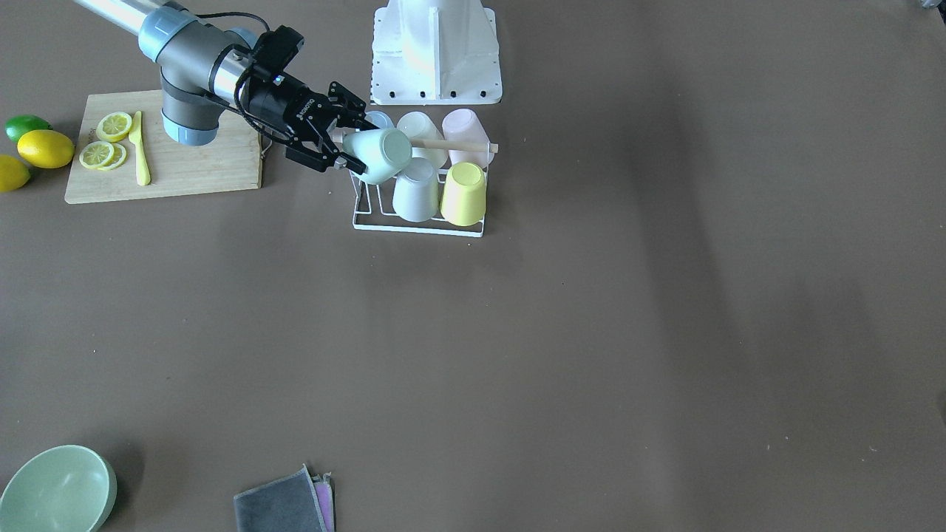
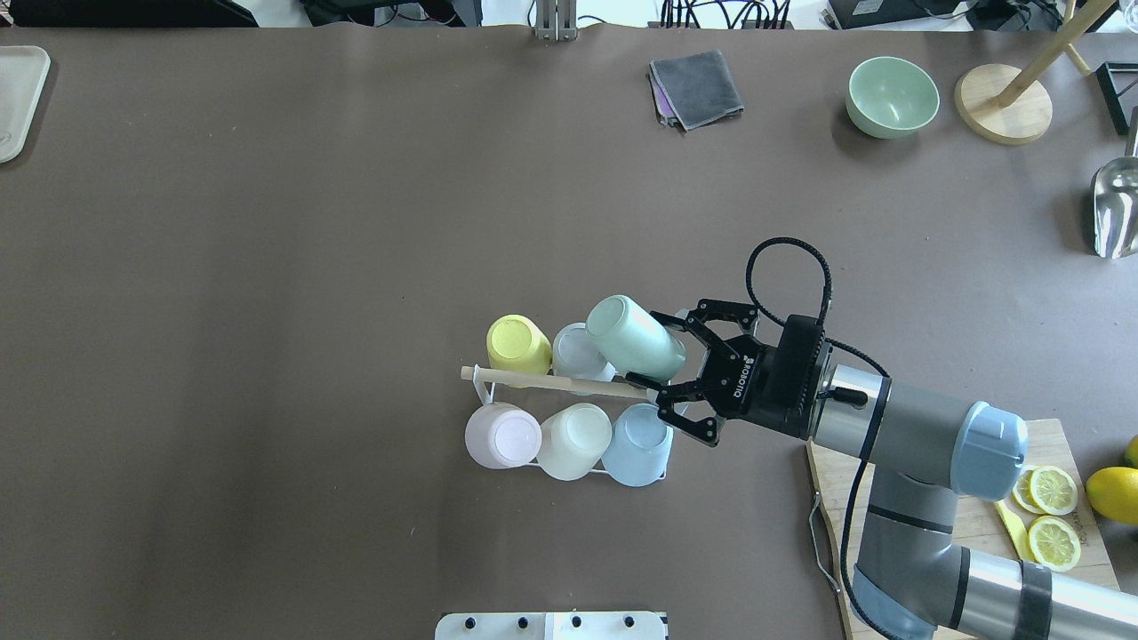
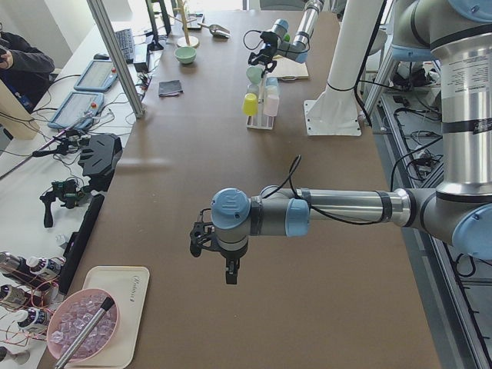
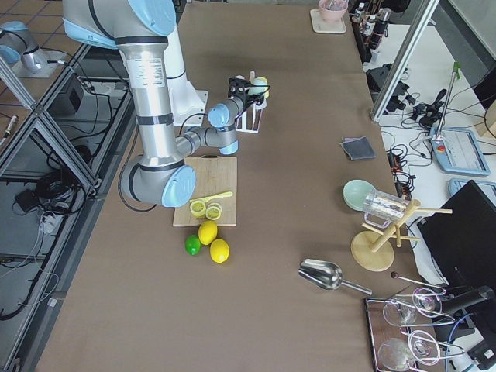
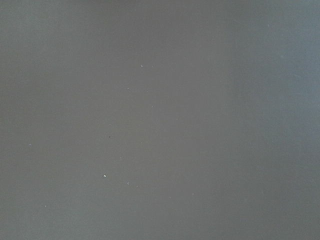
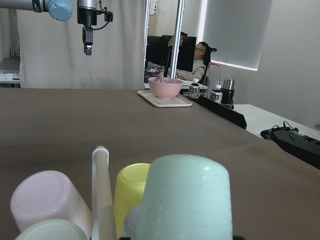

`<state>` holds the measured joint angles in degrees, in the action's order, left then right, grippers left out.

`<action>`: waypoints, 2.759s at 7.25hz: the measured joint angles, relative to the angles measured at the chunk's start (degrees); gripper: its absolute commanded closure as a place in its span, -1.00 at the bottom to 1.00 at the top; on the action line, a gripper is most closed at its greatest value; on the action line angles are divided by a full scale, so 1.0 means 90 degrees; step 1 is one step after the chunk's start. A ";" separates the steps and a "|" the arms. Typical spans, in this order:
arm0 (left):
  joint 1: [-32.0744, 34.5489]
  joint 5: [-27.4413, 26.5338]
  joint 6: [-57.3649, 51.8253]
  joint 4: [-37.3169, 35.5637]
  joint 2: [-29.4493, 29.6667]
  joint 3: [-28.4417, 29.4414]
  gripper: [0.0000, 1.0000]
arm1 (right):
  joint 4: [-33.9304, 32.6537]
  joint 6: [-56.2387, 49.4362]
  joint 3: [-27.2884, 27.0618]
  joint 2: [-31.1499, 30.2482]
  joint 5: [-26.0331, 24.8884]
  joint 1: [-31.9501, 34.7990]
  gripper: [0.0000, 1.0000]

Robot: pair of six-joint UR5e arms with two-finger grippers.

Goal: Place cup on cup holder

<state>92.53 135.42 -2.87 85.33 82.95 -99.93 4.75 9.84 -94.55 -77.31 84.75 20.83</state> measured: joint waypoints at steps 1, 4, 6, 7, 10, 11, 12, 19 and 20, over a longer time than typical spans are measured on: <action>-0.0004 -0.0008 0.0010 -0.0366 0.0187 -0.0024 -0.97 | 0.0029 0.0002 -0.0001 -0.0043 0.0009 -0.0008 -0.34; -0.0012 0.0000 -0.0038 -0.0561 0.0251 -0.0077 -0.97 | 0.0146 0.0012 -0.0023 -0.0202 0.0032 -0.0010 -0.89; -0.0011 -0.0046 -0.0065 -0.0261 0.0197 -0.0075 -0.97 | 0.0231 0.0027 -0.0036 -0.0280 0.0028 -0.0010 -1.00; -0.0010 -0.0127 -0.0069 -0.0070 0.0147 -0.0075 -0.97 | 0.0260 0.0036 -0.0039 -0.0297 0.0024 -0.0010 -1.00; -0.0008 -0.0224 -0.0068 0.0140 0.0106 -0.0018 -0.97 | 0.0325 0.0057 -0.0060 -0.0351 0.0067 0.0022 -1.00; -0.0008 -0.0229 -0.0069 0.0151 0.0106 -0.0013 -0.97 | 0.0306 0.0066 -0.0092 -0.0373 0.0178 0.0085 -1.00; -0.0009 -0.0231 -0.0071 0.0158 0.0108 -0.0010 -0.97 | 0.0209 0.0081 -0.0148 -0.0387 0.0410 0.0224 -1.00; -0.0008 -0.0184 -0.0072 0.0176 0.0101 0.0048 -0.97 | -0.1818 0.0130 -0.1117 -0.1211 0.3365 0.1945 -1.00; -0.0008 -0.0184 -0.0074 0.0177 0.0100 0.0048 -0.97 | -0.2370 0.0099 -0.1126 -0.1275 0.3830 0.2336 -1.00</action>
<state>92.46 133.77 -3.54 86.92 83.85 -99.49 -16.58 10.73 -104.68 -88.78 119.22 41.85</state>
